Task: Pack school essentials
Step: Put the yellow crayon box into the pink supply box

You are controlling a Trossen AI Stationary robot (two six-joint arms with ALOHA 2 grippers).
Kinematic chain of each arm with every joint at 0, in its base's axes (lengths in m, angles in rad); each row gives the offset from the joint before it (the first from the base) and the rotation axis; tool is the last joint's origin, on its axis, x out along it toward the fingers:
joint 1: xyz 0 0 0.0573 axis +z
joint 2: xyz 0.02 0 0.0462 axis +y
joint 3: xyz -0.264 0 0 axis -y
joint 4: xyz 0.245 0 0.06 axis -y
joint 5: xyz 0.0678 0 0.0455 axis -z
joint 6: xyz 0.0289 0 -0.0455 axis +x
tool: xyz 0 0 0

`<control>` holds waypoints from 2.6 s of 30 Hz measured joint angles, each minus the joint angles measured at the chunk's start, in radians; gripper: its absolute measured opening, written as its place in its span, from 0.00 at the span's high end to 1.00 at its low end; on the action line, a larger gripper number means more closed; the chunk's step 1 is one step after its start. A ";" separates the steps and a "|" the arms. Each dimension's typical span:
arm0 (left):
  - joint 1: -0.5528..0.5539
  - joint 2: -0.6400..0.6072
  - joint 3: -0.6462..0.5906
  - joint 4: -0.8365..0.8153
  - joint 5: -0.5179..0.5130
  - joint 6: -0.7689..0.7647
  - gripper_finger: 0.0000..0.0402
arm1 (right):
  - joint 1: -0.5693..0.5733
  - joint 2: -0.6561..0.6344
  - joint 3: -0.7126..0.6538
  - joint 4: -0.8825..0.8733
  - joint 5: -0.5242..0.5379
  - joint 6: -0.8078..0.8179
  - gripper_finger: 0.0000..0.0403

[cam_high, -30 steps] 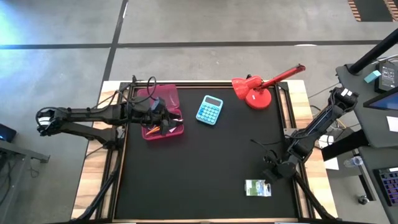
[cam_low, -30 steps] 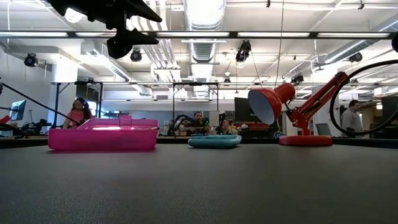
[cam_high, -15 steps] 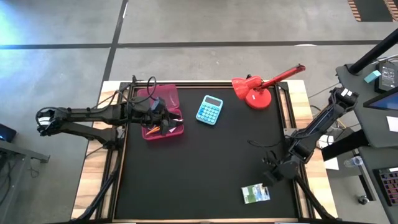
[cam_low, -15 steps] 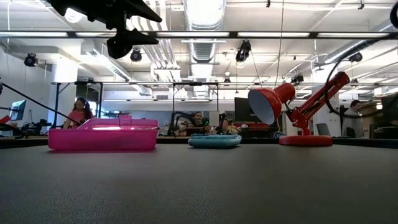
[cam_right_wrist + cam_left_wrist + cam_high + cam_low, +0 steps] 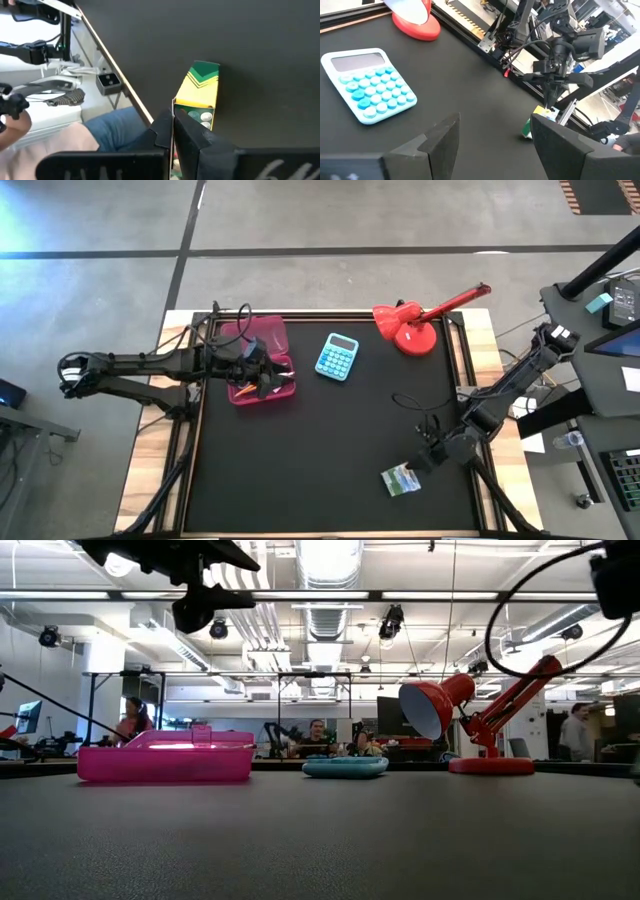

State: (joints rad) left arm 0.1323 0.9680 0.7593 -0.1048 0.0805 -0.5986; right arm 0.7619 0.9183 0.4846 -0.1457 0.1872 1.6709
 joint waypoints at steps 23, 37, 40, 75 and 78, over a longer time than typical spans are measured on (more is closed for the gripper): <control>-0.169 0.505 -0.051 0.653 0.177 0.292 0.45 | -0.089 0.227 0.169 0.001 -0.006 -0.211 0.98; -0.271 0.815 0.044 0.828 0.343 0.300 0.45 | -0.089 0.416 0.303 0.010 -0.011 -0.252 0.98; -0.287 0.851 0.079 0.829 0.343 0.363 0.45 | -0.089 0.445 0.328 0.008 -0.011 -0.243 0.98; -0.354 1.175 0.481 0.832 0.269 0.683 0.45 | -0.097 0.509 0.528 -0.292 -0.060 -0.234 0.98; -0.354 1.175 0.485 0.828 0.269 0.683 0.45 | -0.097 0.509 0.528 -0.292 -0.058 -0.235 0.98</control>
State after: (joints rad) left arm -0.2214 2.1426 1.2446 0.7231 0.3492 0.0845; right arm 0.6647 1.4273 1.0126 -0.4377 0.1287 1.4359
